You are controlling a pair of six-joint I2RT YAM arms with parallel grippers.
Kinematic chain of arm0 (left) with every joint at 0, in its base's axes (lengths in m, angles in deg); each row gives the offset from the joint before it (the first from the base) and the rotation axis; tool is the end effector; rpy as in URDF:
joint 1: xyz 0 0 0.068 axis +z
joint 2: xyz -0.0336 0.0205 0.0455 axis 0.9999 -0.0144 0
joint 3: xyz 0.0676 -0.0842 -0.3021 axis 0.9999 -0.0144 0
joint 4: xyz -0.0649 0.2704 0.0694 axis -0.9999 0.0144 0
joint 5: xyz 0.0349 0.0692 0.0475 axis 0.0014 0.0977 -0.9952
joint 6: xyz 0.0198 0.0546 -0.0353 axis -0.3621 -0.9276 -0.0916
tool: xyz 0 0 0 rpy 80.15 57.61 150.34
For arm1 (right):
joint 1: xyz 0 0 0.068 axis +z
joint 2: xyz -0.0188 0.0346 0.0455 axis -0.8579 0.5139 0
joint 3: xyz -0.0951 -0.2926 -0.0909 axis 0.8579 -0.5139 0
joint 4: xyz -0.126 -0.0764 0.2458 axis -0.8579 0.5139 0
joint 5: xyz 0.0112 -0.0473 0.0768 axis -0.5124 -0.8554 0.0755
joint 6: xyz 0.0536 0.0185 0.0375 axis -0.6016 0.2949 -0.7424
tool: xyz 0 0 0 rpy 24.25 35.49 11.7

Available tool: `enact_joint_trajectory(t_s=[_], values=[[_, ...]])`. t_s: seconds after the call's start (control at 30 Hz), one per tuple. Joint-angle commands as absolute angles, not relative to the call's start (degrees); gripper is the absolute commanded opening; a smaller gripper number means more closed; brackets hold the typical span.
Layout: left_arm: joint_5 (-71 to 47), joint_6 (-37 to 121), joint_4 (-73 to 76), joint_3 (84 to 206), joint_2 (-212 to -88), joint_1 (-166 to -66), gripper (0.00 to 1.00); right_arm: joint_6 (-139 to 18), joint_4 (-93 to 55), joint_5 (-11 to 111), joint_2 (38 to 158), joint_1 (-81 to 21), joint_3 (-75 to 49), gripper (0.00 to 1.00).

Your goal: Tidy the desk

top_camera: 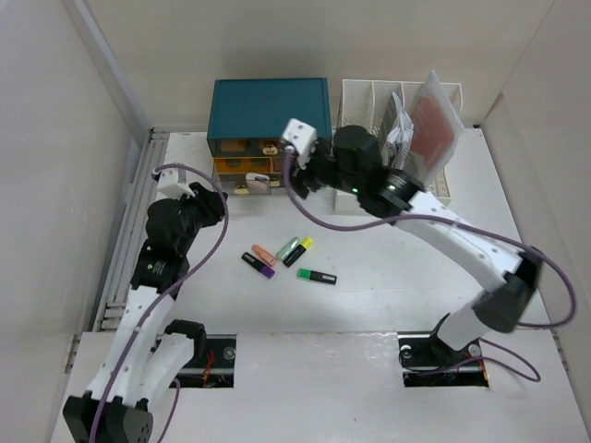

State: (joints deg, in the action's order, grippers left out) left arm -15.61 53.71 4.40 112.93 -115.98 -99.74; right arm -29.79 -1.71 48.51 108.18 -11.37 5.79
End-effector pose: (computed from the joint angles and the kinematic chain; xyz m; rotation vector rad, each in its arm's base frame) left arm 0.1820 -0.0386 0.3715 -0.1201 1.6240 -0.5288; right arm 0.2773 0.3143 0.4681 -1.1461 1.4515 0.3983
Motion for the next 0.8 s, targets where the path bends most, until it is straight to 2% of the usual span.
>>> enact_joint_trajectory(t_s=[0.0,0.03,0.1,0.13,0.2,0.23,0.3,0.33,0.4,0.77], values=[[-8.4,63.5,-4.4,109.1,-119.1,-99.5,0.21,-30.2,-5.5,53.9,98.9,-13.8,-4.5,0.83],[-8.4,65.2,-8.2,108.0,-120.4,-99.5,0.19,-30.2,-6.7,55.2,97.1,-15.6,-6.6,0.91],[-7.6,67.6,-12.2,105.3,-125.3,-99.5,0.17,-30.2,-7.2,58.6,94.6,-17.8,-8.8,0.94],[-7.6,68.7,-14.0,104.6,-127.1,-99.5,0.12,-30.8,-6.5,62.0,93.2,-18.9,-9.6,0.92],[-7.6,70.2,-19.6,104.0,-132.6,-100.0,0.05,-32.0,-6.5,65.2,92.5,-22.2,-10.1,0.83],[-8.9,71.0,-20.8,104.0,-134.3,-100.0,0.02,-33.4,-6.0,66.7,91.9,-23.0,-10.1,0.67],[-10.0,71.0,-22.3,105.1,-138.8,-101.1,0.0,-33.9,-6.0,71.6,91.9,-25.8,-10.7,0.47],[-11.0,71.0,-22.8,105.7,-140.1,-101.1,0.0,-35.4,-6.0,72.8,91.9,-26.5,-10.7,0.25],[-13.3,70.5,-22.8,107.6,-143.1,-101.6,0.0,-35.9,-6.0,75.5,91.9,-28.3,-11.3,0.14],[-20.0,69.9,-26.3,116.4,-157.1,-101.0,0.02,-35.9,-5.5,79.4,90.8,-31.1,-12.9,0.13]])
